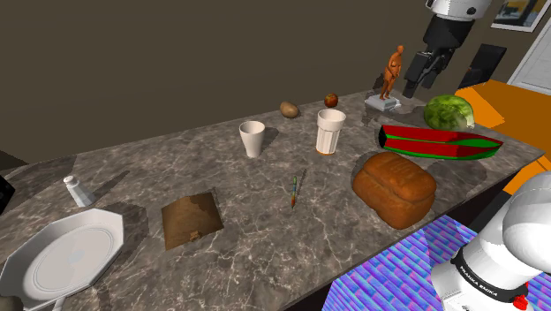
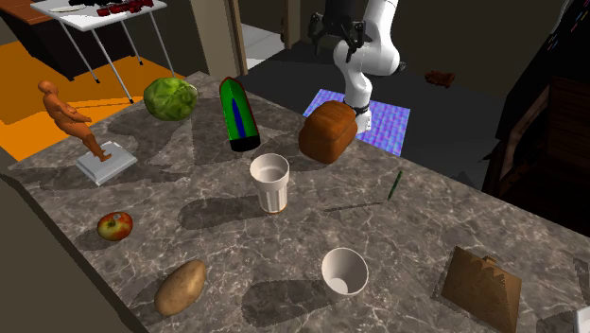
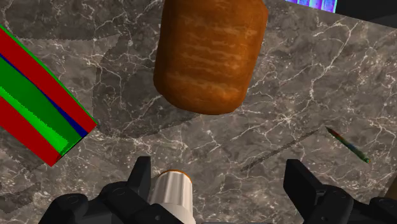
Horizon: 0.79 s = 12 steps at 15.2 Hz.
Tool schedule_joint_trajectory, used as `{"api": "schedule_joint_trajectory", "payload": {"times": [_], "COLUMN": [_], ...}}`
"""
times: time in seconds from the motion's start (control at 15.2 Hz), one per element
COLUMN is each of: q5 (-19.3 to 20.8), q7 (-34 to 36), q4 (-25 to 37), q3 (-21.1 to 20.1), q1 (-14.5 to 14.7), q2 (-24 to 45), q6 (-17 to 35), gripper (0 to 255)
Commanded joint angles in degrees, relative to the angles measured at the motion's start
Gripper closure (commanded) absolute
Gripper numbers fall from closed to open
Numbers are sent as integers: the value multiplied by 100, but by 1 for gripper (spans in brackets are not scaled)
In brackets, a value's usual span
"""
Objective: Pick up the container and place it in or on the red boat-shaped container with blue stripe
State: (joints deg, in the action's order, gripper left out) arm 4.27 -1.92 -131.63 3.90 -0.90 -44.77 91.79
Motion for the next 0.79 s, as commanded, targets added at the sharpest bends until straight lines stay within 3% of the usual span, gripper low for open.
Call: {"api": "schedule_joint_trajectory", "payload": {"times": [0.0, 0.73], "q5": [0, 16], "q7": [0, -84], "q4": [0, 390], "q3": [0, 128], "q1": [0, 99], "q2": [0, 2129], "q6": [0, 1605], "gripper": [0, 0]}}
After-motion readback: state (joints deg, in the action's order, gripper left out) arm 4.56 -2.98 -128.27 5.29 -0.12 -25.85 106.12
